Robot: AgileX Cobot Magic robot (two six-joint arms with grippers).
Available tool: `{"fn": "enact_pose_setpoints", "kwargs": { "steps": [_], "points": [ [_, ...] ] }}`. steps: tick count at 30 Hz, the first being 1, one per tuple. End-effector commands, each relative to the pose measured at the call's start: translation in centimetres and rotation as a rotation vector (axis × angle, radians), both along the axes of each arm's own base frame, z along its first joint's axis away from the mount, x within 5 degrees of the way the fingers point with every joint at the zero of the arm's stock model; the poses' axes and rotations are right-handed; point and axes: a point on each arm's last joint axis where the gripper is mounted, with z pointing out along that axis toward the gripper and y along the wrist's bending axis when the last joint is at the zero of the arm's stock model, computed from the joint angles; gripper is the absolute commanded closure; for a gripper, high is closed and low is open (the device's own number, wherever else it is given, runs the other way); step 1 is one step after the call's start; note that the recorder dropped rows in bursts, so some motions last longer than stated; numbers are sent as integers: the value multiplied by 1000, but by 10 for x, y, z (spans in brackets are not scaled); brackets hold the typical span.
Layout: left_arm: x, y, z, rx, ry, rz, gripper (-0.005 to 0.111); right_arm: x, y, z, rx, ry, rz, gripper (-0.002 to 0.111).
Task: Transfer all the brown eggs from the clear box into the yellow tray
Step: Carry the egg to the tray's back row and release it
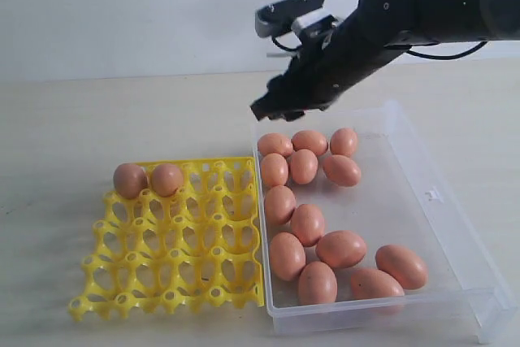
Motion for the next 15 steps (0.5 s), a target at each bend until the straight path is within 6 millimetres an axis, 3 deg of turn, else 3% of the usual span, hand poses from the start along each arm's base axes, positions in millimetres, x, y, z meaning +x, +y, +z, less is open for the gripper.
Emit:
{"fn": "enact_pose_setpoints", "kwargs": {
  "steps": [1, 8, 15],
  "points": [
    [0, 0, 3, -9, -18, 0, 107, -8, 28, 3, 89, -206, 23, 108],
    [0, 0, 3, -7, -18, 0, 107, -20, 63, -25, 308, -233, -49, 108],
    [0, 0, 3, -8, -18, 0, 107, -26, 82, -55, 596, -100, -14, 108]
  ]
}}
